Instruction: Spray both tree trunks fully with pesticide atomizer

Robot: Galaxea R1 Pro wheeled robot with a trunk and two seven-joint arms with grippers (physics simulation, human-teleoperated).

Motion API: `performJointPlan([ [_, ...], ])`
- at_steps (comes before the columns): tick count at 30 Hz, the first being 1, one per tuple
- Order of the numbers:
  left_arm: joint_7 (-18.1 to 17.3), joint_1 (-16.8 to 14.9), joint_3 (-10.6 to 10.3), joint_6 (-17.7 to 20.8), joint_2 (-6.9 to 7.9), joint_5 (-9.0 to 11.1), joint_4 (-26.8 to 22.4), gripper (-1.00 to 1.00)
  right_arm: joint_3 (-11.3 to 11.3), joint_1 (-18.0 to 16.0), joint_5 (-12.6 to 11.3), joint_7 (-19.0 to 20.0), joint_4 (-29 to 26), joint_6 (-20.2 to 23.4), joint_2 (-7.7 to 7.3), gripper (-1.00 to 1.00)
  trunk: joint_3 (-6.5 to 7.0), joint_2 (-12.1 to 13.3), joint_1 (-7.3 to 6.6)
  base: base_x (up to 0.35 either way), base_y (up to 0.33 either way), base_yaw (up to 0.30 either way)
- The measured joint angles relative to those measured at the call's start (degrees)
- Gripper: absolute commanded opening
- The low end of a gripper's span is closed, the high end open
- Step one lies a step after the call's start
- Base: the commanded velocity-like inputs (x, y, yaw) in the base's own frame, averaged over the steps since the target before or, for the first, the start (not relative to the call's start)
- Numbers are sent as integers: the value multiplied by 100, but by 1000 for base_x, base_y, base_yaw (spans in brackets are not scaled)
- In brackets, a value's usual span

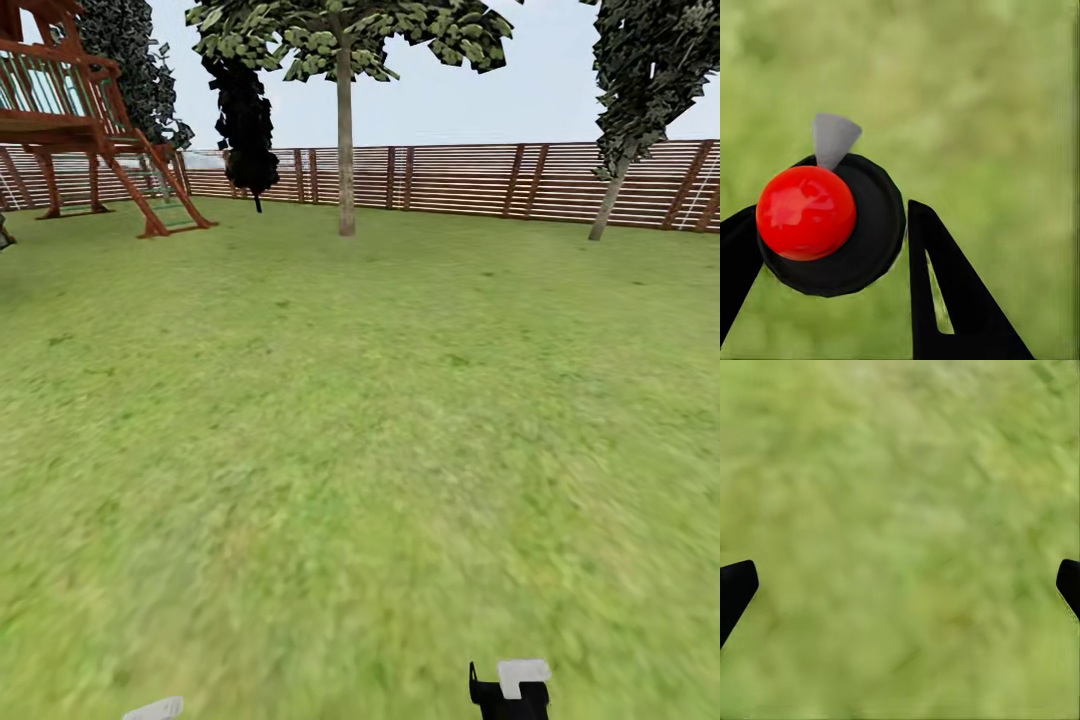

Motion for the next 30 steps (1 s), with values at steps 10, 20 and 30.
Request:
performJointPlan([
  [10,-5,0,-2,1,-3,1,0,-100,-8,0,-25,-8,-1,0,2,100,0,0,0,340,0,0],
  [20,-8,0,-3,1,-7,-16,-1,-100,-19,0,-44,-26,-5,0,-6,100,0,0,0,340,0,127],
  [30,-2,0,-3,0,34,26,0,-100,-19,0,-46,-22,1,0,-6,100,0,0,0,340,0,3],
])
